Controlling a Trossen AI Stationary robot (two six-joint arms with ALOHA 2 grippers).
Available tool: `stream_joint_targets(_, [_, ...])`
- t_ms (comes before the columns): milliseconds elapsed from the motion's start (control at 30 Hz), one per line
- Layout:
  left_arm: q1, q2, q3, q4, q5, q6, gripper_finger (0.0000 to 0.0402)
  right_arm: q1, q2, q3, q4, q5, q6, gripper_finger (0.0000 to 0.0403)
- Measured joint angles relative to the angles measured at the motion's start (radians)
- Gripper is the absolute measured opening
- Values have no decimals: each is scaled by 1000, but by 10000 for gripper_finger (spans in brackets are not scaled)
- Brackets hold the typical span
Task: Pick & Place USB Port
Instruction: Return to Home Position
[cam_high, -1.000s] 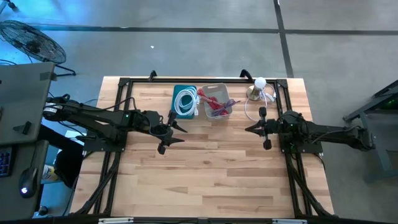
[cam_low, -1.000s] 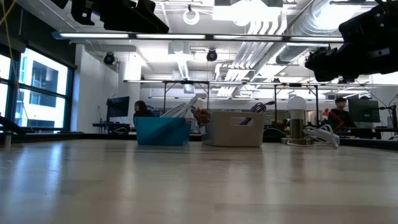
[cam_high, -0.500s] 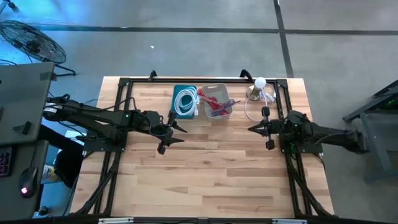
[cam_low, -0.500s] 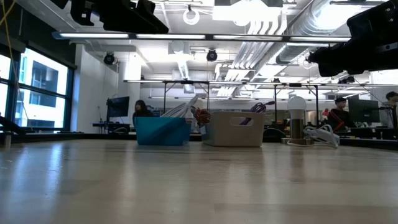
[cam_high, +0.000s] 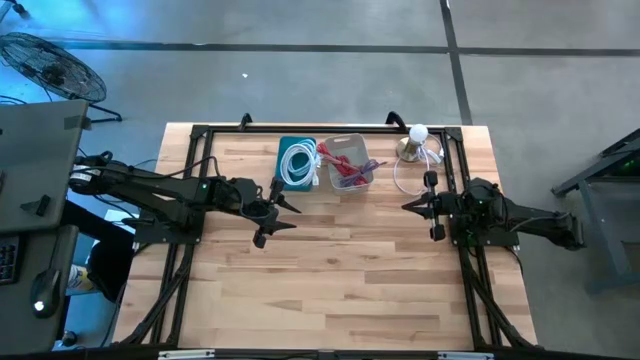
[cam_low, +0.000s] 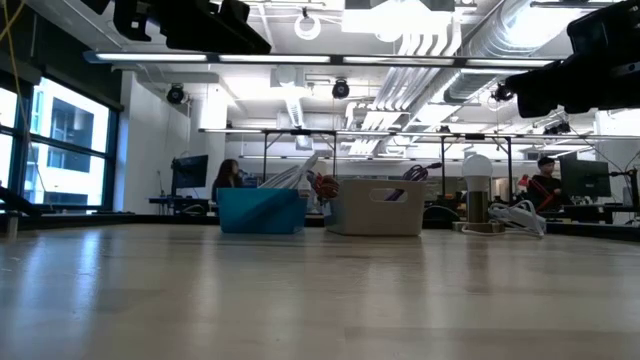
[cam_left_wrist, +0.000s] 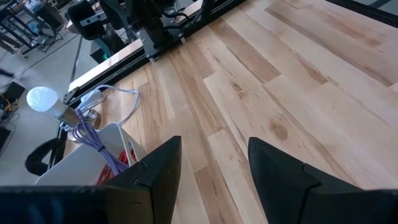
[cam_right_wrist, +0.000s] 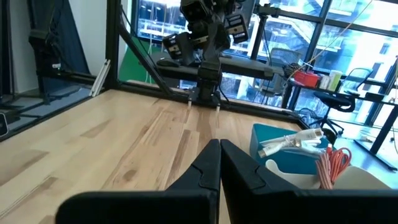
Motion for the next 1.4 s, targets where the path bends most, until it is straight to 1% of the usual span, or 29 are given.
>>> stream_joint_targets(600, [0, 0, 0, 0, 7, -13, 182, 0, 3, 0, -1, 3, -8, 0])
stream_joint_targets(700, [0, 0, 0, -2, 13, 30, 182, 0, 3, 0, -1, 3, -8, 0])
stream_joint_targets(733, [0, 0, 0, -4, 34, 62, 181, 0, 3, 0, -1, 3, -8, 0])
stream_joint_targets(767, [0, 0, 0, -3, 79, 104, 179, 0, 3, 0, -1, 3, -8, 0])
stream_joint_targets(867, [0, -2, 0, 4, 235, 209, 157, 0, 3, 0, -1, 3, -8, 0])
stream_joint_targets(933, [0, -20, 0, -39, 281, 229, 129, 0, 3, 0, -1, 3, -8, 0])
stream_joint_targets(1167, [0, -123, -1, -274, 311, 240, 16, 0, 3, -1, -1, 4, -8, 0])
stream_joint_targets(1200, [0, -141, -1, -298, 321, 238, 8, 0, 3, -1, -1, 4, -8, 0])
stream_joint_targets(1267, [0, -181, -1, -349, 307, 215, 6, 0, 3, -1, -1, 4, -8, 0])
stream_joint_targets(1400, [0, -291, -1, -468, 224, 189, 2, 0, 3, -1, -1, 4, -8, 0])
